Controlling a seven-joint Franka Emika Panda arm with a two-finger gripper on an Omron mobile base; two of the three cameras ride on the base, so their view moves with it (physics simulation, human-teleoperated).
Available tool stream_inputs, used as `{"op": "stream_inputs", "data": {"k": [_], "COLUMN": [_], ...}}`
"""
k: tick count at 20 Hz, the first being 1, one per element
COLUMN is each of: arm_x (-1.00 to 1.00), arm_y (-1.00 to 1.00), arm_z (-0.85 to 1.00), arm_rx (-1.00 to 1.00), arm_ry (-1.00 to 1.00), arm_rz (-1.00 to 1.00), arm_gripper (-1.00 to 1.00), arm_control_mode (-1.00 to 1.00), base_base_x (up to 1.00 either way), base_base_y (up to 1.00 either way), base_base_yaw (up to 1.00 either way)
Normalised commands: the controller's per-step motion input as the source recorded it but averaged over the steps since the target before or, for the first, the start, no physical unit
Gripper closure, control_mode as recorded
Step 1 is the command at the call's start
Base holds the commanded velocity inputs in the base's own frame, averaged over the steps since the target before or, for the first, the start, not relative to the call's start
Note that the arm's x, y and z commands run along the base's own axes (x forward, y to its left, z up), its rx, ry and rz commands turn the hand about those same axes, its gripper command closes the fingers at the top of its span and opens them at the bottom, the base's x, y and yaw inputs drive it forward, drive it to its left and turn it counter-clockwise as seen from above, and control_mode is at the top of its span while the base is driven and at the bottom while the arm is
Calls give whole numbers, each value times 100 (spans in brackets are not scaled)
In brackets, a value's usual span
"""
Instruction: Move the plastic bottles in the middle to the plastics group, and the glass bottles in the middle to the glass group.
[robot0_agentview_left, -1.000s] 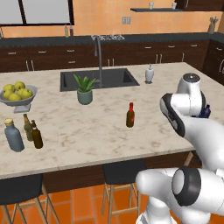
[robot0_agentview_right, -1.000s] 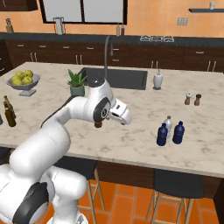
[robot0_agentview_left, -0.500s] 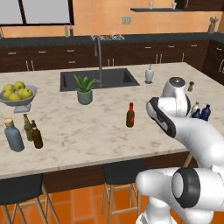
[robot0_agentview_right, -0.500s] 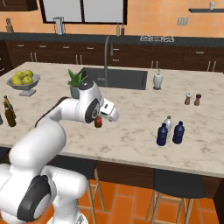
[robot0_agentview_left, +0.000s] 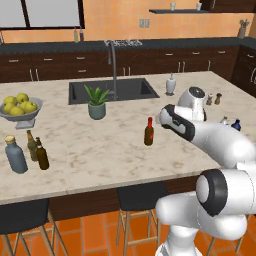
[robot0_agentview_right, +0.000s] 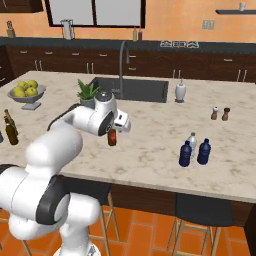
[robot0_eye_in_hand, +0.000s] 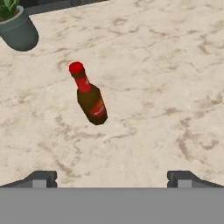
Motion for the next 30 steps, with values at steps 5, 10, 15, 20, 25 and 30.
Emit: {"op": "stream_inputs", "data": {"k": [5,10,15,20,25,30], "arm_x": [49,45,25,39,31,23], "arm_y": [24,22,13,18,1,0], "arm_z": [-21,-6,-14,-29,-18,-20], "arm_rx": [4,2,0,0,0,0], "arm_ry": [0,0,0,0,0,0], "arm_rz": [28,22,10,4,1,0], "arm_gripper": [-100,-100,-100,-100,-100,-100], "arm_control_mode": [-100,-100,-100,-100,-100,-100], "base_base_x": [0,0,0,0,0,0], "base_base_y": [0,0,0,0,0,0], "base_base_yaw": [0,0,0,0,0,0]}}
